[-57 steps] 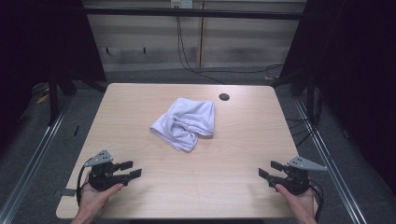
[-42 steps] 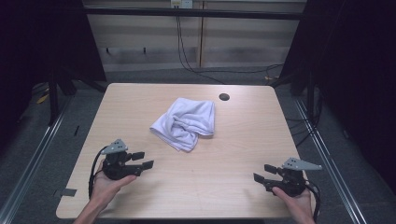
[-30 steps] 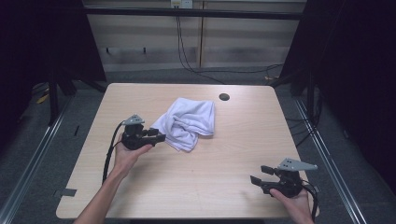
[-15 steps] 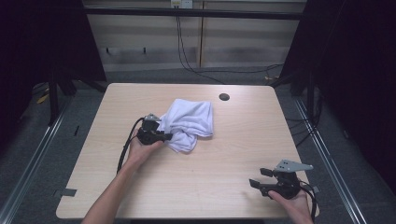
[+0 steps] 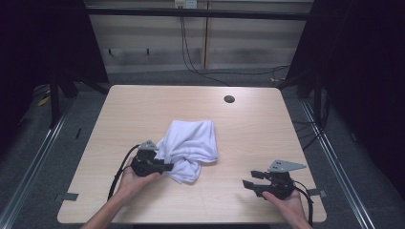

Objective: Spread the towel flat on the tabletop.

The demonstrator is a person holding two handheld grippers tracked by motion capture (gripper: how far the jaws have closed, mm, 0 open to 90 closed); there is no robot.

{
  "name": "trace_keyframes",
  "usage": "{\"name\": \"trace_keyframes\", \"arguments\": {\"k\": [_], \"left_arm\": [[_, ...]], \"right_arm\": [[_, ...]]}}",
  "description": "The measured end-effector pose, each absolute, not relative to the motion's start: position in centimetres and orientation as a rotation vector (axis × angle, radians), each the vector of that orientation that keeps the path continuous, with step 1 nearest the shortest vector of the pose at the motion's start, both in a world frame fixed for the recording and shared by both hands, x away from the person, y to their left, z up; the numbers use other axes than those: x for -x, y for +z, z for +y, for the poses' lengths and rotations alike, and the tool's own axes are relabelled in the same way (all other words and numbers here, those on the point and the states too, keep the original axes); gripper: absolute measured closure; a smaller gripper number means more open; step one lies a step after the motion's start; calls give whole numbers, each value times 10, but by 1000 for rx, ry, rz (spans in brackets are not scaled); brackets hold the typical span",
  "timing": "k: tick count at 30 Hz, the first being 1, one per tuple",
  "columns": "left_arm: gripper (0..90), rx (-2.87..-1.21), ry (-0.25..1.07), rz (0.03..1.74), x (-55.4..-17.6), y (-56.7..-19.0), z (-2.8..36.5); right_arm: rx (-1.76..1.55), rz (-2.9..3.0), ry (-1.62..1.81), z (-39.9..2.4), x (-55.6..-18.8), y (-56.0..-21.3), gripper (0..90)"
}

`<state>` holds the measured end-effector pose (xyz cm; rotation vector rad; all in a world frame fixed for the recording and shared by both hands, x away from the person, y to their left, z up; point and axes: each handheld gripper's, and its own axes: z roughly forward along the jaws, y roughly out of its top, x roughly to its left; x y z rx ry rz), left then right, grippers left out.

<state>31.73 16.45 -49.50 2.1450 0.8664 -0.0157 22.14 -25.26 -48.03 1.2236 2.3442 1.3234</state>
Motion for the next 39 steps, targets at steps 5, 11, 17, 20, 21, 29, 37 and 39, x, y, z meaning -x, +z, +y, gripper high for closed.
{"name": "trace_keyframes", "arguments": {"k": [5, 11, 17, 20, 21, 29, 37, 39], "left_arm": [[646, -2189, -104, 792, -279, -492, 153], [592, -2207, -166, 731, -266, -486, 142], [475, -2131, -124, 700, -268, -466, 158], [464, -2074, -73, 683, -277, -452, 161], [471, -2059, -44, 663, -281, -446, 159], [573, -2070, 7, 585, -310, -443, 120], [524, -2198, -54, 552, -310, -467, 120], [515, -2234, -27, 530, -304, -472, 120]], "right_arm": [[-1124, 2454, 1380, -213, -231, -483, 597], [-1054, 2531, 1411, -186, -240, -485, 666], [-990, 2559, 1381, -164, -250, -490, 630], [-970, 2558, 1366, -156, -255, -492, 611], [-964, 2547, 1377, -155, -257, -491, 596], [-949, 2578, 1342, -137, -268, -501, 638], [-1029, 2540, 1344, -142, -262, -498, 878], [-1032, 2519, 1375, -145, -262, -494, 881]]}}
